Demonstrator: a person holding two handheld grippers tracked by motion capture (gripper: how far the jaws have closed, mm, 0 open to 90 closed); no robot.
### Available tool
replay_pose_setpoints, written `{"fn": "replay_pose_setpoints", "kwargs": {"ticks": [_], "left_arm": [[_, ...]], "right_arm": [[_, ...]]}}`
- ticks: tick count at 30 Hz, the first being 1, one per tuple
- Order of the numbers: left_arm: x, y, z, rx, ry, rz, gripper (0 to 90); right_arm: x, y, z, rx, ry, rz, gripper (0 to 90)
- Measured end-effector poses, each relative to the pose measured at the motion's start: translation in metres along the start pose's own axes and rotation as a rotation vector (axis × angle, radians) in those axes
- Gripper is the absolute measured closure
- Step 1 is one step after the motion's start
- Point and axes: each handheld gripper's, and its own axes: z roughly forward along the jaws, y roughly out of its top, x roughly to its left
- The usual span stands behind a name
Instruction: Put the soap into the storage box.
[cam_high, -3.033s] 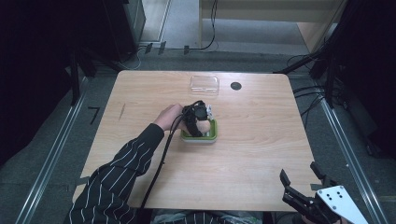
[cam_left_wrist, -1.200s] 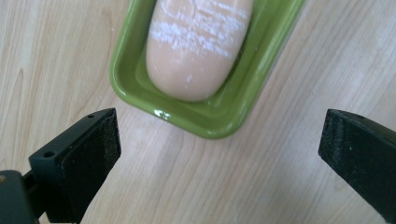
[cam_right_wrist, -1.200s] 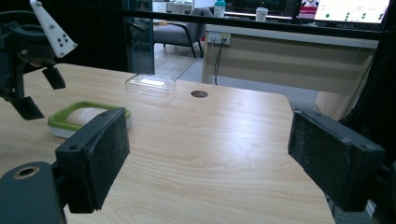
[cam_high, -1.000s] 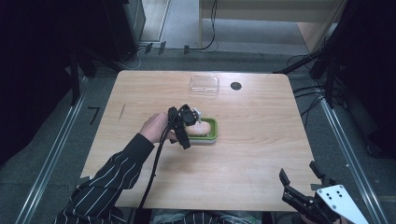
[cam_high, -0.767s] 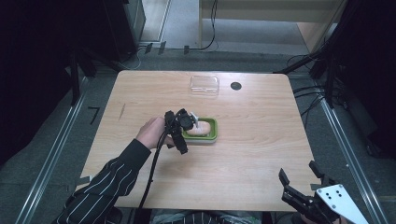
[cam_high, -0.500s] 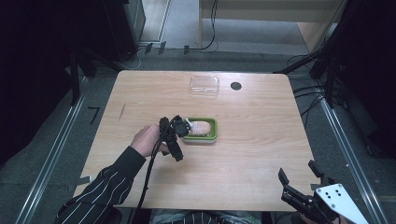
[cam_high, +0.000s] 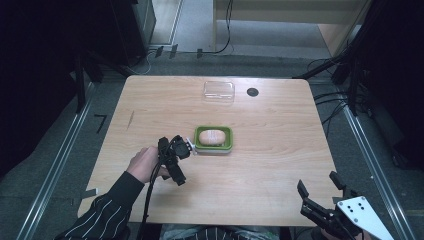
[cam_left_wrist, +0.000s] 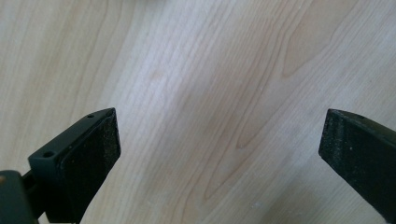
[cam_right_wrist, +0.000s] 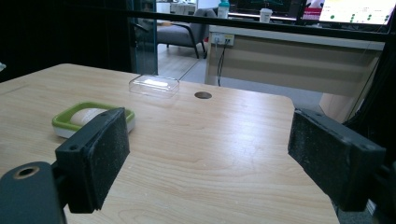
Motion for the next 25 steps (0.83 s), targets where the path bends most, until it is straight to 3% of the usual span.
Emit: {"fn": "replay_pose_setpoints", "kwargs": {"ticks": [16, 25], "left_arm": [[-0.012, -0.034, 0.013, 0.026, -0.039, -0.044, 0.0], [-0.013, -0.042, 0.017, 0.032, -0.048, -0.061, 0.0]], "right_arm": [[0.000, 0.000, -0.001, -0.008, 0.000, -0.003, 13.2], [0.000, 0.000, 0.000, -0.012, 0.001, 0.000, 13.2]]}}
